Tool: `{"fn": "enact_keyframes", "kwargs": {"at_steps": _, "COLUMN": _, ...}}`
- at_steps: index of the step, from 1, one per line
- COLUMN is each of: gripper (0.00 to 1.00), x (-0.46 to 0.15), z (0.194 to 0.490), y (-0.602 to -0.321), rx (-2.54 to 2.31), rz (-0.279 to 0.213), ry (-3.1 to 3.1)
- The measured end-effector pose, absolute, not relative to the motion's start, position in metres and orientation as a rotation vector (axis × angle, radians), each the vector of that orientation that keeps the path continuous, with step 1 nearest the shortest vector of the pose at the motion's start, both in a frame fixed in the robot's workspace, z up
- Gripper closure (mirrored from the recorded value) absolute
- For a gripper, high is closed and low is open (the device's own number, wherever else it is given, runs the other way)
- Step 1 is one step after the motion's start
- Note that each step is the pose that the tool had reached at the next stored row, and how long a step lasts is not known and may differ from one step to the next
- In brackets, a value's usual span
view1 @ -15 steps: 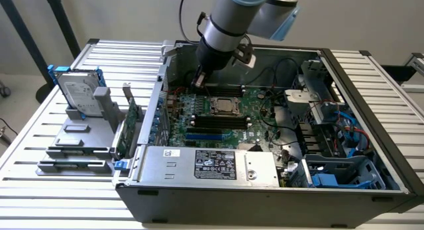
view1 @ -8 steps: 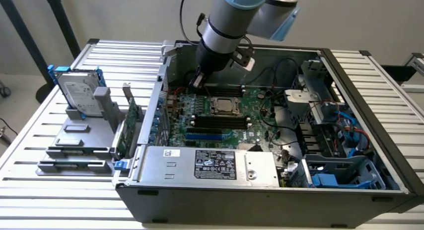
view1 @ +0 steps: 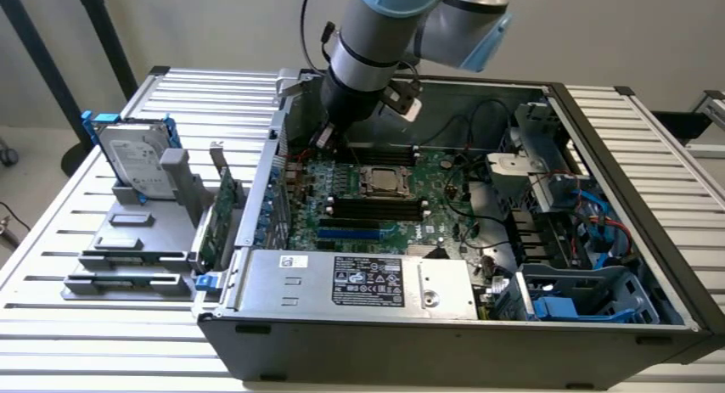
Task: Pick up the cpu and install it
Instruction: 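Close the cpu cover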
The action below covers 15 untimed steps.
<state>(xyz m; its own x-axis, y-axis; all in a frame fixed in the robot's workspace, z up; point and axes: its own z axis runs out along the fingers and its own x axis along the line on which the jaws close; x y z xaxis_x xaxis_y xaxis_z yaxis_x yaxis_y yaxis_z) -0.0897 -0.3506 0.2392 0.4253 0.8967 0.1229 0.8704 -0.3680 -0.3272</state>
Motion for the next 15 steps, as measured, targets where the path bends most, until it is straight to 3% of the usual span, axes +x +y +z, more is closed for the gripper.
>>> {"fn": "enact_keyframes", "kwargs": {"at_steps": 15, "gripper": 0.89, "x": -0.0951, "z": 0.2393, "y": -0.3495, "rx": -2.372, "rz": 0.013, "ry": -1.430}}
